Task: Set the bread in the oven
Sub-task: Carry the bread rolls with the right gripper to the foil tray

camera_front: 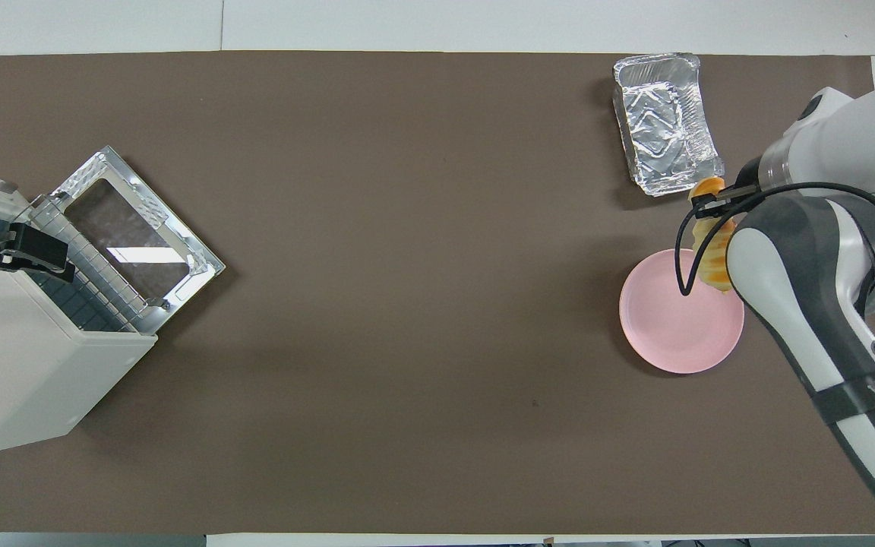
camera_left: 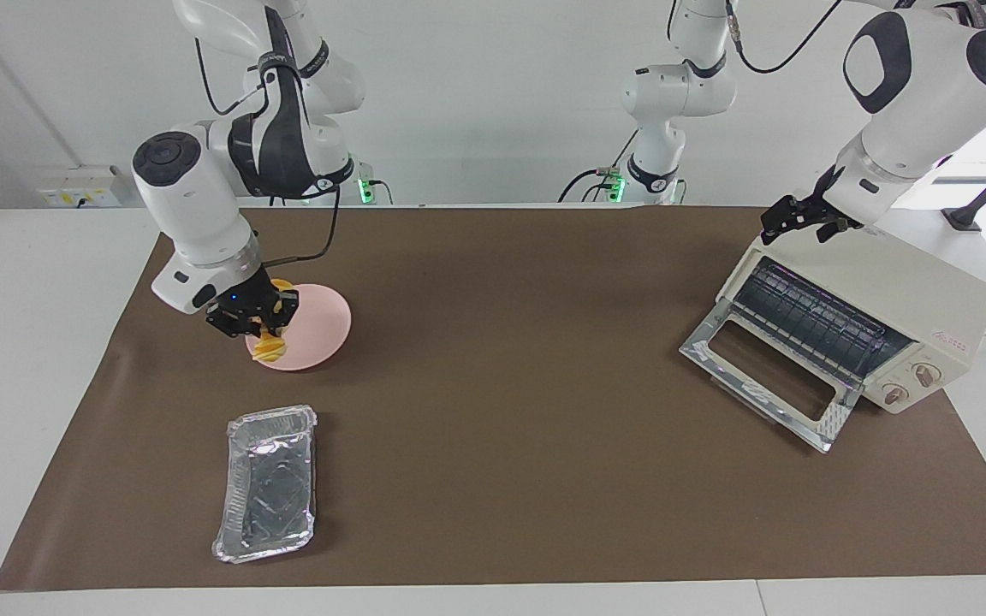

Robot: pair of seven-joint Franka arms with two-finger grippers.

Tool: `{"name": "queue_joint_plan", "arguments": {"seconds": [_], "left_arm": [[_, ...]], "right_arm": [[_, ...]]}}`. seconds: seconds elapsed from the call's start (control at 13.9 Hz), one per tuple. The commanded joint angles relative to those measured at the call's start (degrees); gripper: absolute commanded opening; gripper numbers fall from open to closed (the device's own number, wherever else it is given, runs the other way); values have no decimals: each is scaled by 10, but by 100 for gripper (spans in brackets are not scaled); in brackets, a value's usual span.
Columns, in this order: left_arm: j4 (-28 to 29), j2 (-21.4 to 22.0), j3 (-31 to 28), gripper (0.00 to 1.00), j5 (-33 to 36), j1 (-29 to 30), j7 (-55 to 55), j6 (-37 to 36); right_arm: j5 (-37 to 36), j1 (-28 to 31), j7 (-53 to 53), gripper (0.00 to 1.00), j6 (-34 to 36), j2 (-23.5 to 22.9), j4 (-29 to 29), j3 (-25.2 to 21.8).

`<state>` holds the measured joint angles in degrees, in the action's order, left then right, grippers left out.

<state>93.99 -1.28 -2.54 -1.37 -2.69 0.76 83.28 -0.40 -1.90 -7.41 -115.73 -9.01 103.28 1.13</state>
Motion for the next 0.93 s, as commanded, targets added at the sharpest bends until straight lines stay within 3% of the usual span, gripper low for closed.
{"name": "queue_joint_plan", "arguments": {"seconds": [0.0, 0.36, 0.57, 0.86], "left_arm": [[9, 13, -3, 100, -6, 0, 4, 6], [9, 13, -3, 100, -6, 0, 4, 6], [9, 13, -3, 100, -6, 0, 4, 6], [9, 13, -3, 100, -6, 0, 4, 6]], "right_arm": [[-5, 2, -14, 0, 14, -71, -98, 4], [-6, 6, -29, 0, 66, -254, -317, 2], [-7, 6, -29, 0, 45, -313, -367, 0], [-20, 11, -33, 0, 11, -359, -405, 3]]}}
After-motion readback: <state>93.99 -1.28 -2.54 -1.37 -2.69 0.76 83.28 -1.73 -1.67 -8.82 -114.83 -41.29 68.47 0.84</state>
